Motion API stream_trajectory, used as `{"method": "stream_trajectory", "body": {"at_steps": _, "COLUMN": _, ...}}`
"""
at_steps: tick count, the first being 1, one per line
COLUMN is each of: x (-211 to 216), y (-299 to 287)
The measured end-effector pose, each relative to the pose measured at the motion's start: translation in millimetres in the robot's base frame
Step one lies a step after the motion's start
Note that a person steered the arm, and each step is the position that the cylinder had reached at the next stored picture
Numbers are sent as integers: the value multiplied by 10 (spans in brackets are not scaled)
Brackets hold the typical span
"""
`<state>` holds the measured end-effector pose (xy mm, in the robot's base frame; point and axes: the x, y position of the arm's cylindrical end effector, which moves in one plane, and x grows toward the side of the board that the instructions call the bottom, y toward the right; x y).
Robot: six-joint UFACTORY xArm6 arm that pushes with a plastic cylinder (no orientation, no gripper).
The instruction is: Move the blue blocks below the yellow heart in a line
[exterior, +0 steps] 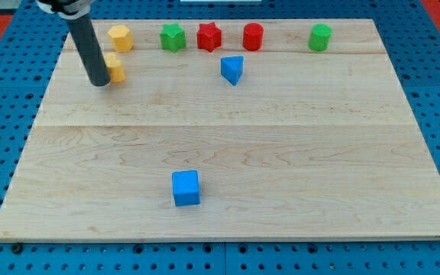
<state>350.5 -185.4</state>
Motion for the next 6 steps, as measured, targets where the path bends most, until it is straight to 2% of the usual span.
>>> {"method": "stream_trajectory", "body": {"at_steps": 1, "x": 280, "y": 188}}
{"method": "stream_trajectory", "body": {"at_steps": 2, "x": 449, "y": 856}}
{"method": "stream_trajectory", "body": {"at_steps": 5, "x": 50, "y": 2865}}
{"method": "stream_trajectory", "body": {"at_steps": 6, "x": -127, "y": 2535}}
